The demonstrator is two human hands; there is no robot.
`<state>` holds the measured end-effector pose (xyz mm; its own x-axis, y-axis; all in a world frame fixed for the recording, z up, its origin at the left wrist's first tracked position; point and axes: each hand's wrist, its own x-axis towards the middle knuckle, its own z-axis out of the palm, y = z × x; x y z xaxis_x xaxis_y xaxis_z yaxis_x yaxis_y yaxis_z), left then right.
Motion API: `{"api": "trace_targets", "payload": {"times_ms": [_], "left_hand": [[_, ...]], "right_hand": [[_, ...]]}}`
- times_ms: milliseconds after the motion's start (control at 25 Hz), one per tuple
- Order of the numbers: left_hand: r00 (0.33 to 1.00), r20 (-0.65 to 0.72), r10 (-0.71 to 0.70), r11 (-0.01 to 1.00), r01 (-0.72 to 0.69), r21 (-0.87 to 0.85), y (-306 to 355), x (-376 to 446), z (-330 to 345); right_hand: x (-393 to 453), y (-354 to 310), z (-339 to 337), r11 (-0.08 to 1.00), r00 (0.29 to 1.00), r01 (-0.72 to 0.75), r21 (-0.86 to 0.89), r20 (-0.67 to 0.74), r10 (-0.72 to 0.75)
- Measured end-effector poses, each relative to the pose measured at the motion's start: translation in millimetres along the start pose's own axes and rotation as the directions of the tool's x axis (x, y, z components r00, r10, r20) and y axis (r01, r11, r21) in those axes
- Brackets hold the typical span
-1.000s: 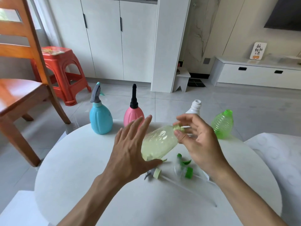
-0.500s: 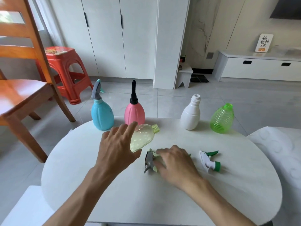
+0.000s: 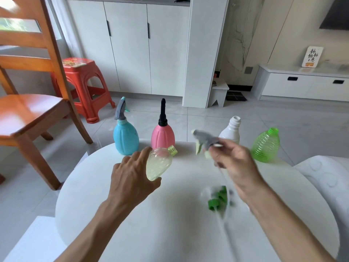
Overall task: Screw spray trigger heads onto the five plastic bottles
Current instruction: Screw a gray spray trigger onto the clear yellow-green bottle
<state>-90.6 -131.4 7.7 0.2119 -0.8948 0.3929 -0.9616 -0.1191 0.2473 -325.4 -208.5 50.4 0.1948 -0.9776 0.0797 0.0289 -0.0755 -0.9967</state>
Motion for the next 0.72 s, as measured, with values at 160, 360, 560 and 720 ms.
{"api": "trace_targets", "payload": {"times_ms": [160, 360, 560, 720], "left_hand": [[0.999, 0.044, 0.005, 0.999, -0.003, -0.055, -1, -7, 7], [0.996, 0.083, 0.03, 0.997, -0.025, -0.066, 2, -11, 12], [0.991, 0.103, 0.085, 0.993, -0.076, -0.094, 7, -11, 14], [0.984, 0.113, 0.136, 0.988, -0.126, -0.088, 11, -13, 15]], "right_hand": [[14, -21, -30, 0.878, 0.991, -0.023, 0.478, -0.106, 0.083], [17, -18, -40, 0.794, 0.96, 0.015, 0.608, -0.231, 0.159], [19, -14, -52, 0.757, 0.94, 0.071, 0.65, -0.297, 0.168], [20, -11, -49, 0.75, 0.945, 0.081, 0.656, -0.29, 0.152]]}}
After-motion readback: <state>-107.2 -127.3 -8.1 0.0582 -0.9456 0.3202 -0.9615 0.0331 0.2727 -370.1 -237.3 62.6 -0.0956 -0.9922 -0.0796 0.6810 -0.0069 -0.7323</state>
